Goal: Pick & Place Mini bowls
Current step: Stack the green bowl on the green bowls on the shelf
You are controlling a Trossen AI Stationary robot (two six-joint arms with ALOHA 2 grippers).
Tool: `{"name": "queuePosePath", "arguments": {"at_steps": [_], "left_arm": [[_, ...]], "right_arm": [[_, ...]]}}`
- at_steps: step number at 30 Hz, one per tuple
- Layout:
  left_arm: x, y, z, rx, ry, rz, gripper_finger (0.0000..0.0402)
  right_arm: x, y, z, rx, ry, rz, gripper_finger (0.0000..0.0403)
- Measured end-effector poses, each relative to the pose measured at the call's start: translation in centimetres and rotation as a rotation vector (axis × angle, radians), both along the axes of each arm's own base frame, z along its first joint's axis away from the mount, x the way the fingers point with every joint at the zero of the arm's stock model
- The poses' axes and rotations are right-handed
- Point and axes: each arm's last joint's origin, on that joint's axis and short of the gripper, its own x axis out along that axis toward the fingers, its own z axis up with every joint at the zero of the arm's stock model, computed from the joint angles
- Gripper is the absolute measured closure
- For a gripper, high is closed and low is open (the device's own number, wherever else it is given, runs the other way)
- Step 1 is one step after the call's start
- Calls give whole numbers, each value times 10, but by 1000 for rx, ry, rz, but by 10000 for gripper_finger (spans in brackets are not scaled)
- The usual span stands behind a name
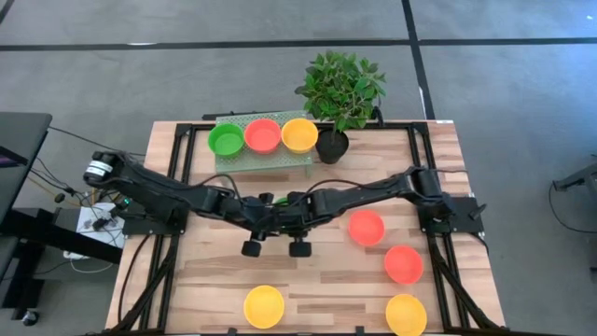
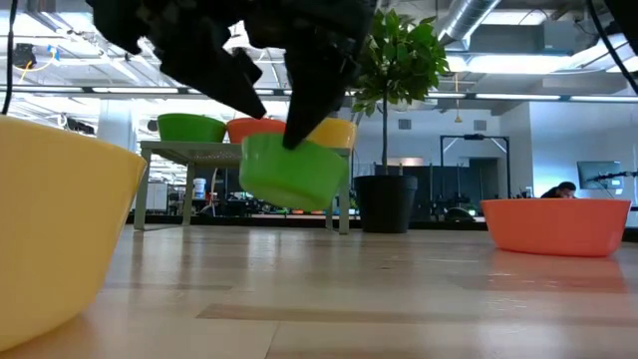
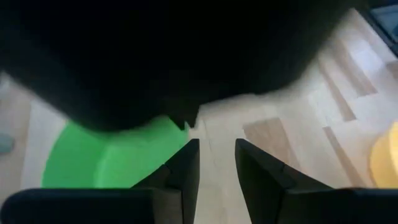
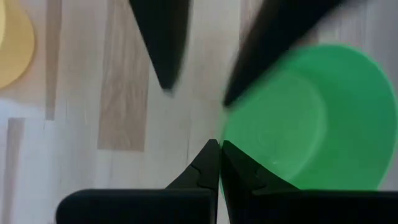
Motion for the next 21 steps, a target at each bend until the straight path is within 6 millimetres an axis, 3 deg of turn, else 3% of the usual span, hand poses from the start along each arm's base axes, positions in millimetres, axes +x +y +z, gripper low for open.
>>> {"name": "queuePosePath", "arguments": {"at_steps": [13, 16, 21], "left_arm": [[4, 2, -4, 80, -12, 39, 298], [-4, 2, 5, 78, -25, 37, 298], [-26, 6, 38, 43, -117, 50, 298]], "right_arm": [[-1, 0, 3, -5, 3, 8, 403], [-2, 0, 7, -6, 1, 7, 403], [-3, 2, 9, -5, -4, 13, 403]]}}
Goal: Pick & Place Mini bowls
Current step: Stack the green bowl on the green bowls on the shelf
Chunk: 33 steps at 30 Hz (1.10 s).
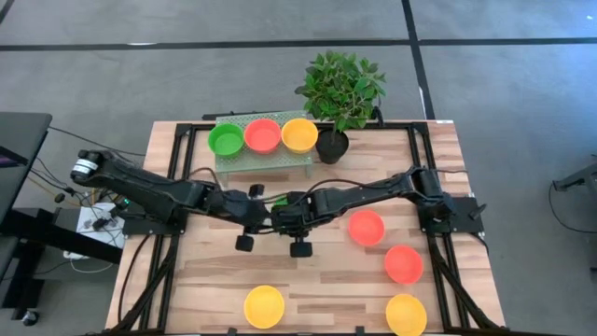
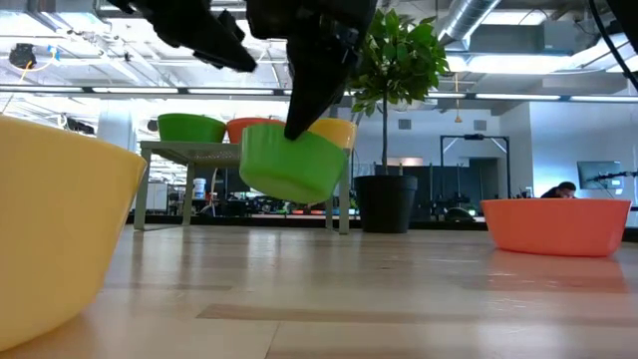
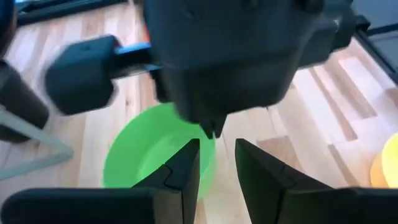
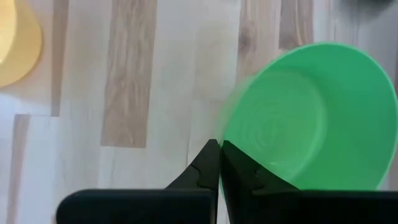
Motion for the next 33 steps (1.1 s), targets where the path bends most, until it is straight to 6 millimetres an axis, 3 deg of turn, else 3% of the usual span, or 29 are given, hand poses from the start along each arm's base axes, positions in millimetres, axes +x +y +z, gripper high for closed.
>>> {"name": "queuePosePath", "arguments": {"at_steps": [3, 7, 18, 27, 30, 33], "left_arm": [[-10, 3, 1, 0, -2, 8, 298], [-14, 4, -20, 11, 57, 1, 298], [-9, -2, -30, 22, 16, -95, 298], [2, -3, -54, 80, 101, -74, 299], [2, -3, -55, 91, 107, -71, 320], [1, -3, -55, 88, 111, -80, 367]], "right_arm": [[1, 2, 1, 3, -17, 5, 403], [2, 6, 1, -2, -37, 33, 403], [8, 0, 2, 35, -76, 71, 402], [11, 0, 2, 28, -99, 103, 401], [10, 1, 1, 24, -97, 103, 401], [11, 0, 2, 21, -103, 103, 400]]}}
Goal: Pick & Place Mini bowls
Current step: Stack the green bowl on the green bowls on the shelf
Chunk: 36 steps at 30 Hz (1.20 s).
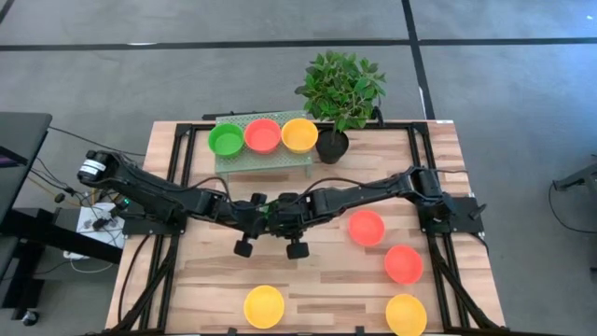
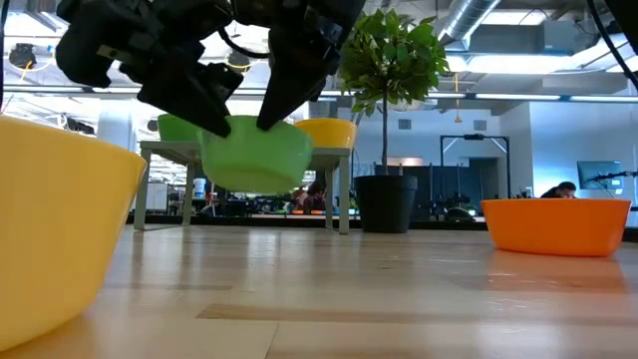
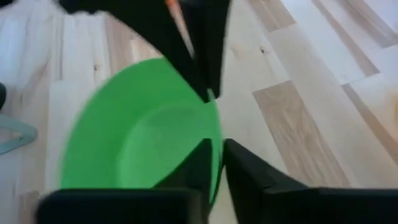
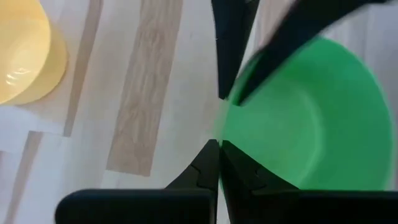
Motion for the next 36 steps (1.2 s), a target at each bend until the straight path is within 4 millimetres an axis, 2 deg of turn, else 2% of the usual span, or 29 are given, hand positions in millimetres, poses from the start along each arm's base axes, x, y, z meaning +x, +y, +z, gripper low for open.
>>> {"name": "queuePosePath", "arguments": {"at_steps": [2, 11, 16, 20, 22, 27, 29, 32, 36], "left_arm": [[0, 0, 0, -1, 5, -3, 389], [-2, -6, -1, -38, 14, 14, 393], [-5, -13, -2, -81, 26, 42, 394], [-7, -19, -1, -67, 18, 56, 393], [-8, -21, -1, -63, 16, 52, 394], [-9, -27, 1, -67, -1, 88, 392], [-10, -28, 6, -55, -23, 98, 393], [-9, -25, 20, -44, -87, 136, 393], [-14, -20, 42, -9, -161, 124, 390]], "right_arm": [[1, -1, 0, -4, -8, -5, 397], [2, -5, 1, -64, -19, 20, 334], [-1, 3, 1, -85, -13, 53, 312], [-9, 4, 19, -59, 2, -50, 311], [-22, 3, 35, -86, 24, -76, 311], [-58, 1, 88, -202, -84, -150, 310], [-77, 0, 99, -234, -132, -202, 310], [-104, -1, 92, -256, -224, -244, 310], [-135, -10, 54, -137, -344, -220, 310]]}}
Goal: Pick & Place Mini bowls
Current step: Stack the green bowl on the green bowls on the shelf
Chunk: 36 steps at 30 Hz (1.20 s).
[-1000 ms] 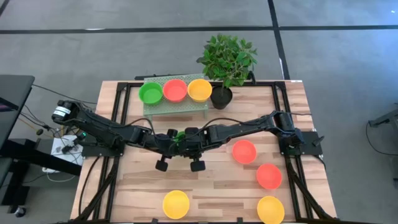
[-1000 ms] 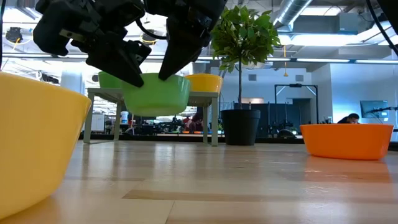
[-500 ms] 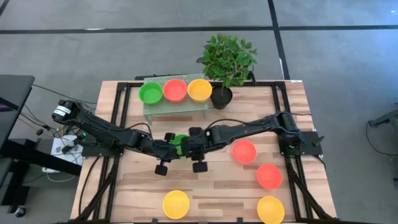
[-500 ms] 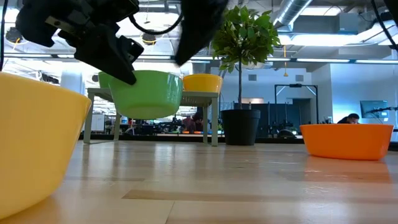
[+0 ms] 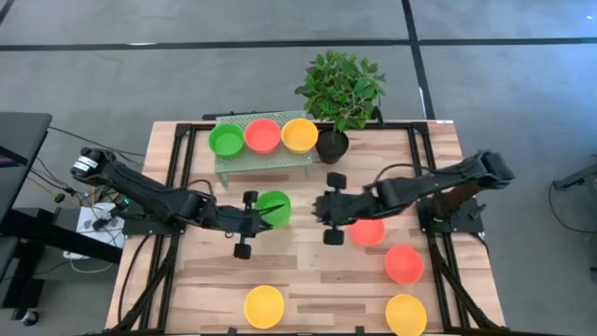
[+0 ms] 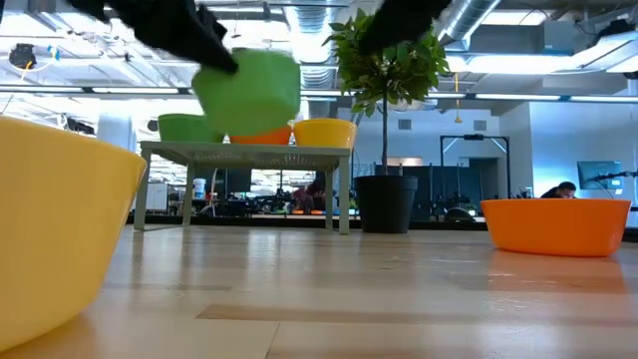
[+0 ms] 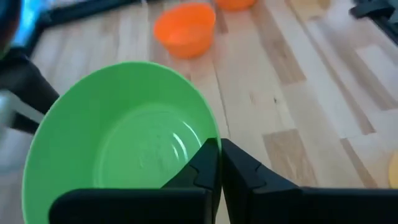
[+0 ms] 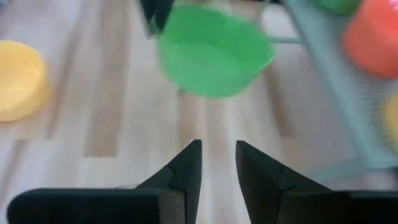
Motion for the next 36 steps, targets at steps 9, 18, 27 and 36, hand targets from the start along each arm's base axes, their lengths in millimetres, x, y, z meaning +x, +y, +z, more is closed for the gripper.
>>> {"name": "queuePosePath", "arguments": {"at_steps": [9, 18, 27, 36], "left_arm": [[-19, 34, 72, 121, 7, 207, 390], [-49, 100, 107, 126, 70, 537, 389], [-66, 143, 93, 4, 163, 665, 390], [-66, 158, 71, 20, 235, 720, 389]], "right_arm": [[-44, -38, -56, 160, -213, 97, 310], [-45, -53, -51, 207, -253, 28, 310], [-44, -55, -49, 185, -269, 41, 310], [-45, -58, -49, 182, -268, 25, 310]]}}
